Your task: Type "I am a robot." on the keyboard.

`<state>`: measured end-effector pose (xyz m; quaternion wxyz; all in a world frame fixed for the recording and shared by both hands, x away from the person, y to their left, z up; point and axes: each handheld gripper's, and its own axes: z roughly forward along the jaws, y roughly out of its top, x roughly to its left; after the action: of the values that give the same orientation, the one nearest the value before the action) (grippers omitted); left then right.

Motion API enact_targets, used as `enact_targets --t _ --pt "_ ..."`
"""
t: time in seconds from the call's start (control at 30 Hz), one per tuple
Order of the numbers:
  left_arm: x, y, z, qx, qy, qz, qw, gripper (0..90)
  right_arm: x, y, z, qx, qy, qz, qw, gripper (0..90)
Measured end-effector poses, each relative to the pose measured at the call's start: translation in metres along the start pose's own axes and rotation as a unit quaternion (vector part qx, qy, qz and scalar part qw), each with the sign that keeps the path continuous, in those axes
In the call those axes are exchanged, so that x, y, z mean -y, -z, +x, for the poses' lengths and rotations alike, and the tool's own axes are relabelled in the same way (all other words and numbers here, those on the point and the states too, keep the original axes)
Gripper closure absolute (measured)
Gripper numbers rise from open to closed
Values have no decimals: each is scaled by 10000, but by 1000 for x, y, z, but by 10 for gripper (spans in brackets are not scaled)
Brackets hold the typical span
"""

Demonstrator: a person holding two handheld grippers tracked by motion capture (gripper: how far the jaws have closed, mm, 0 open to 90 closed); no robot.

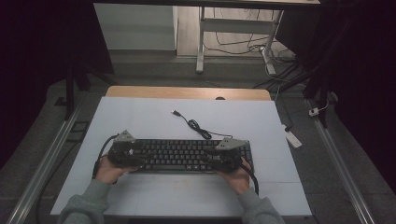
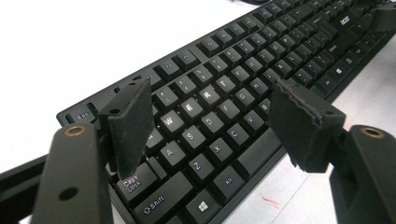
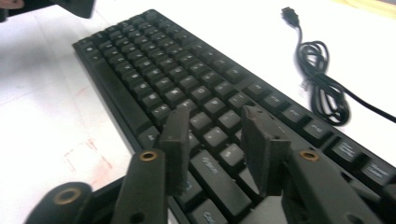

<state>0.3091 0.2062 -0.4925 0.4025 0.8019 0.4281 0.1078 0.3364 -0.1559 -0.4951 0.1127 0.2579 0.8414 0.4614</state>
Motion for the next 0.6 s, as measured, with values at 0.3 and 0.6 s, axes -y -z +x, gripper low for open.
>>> enact_targets --t 0.3,0.6 --pt "0 -1 -2 0 -48 39 10000 300 -6 -9 12 -428 250 215 9985 894" --pt "0 -4 -3 17 -57 75 10000 293 -14 -30 26 -519 304 346 9976 895"
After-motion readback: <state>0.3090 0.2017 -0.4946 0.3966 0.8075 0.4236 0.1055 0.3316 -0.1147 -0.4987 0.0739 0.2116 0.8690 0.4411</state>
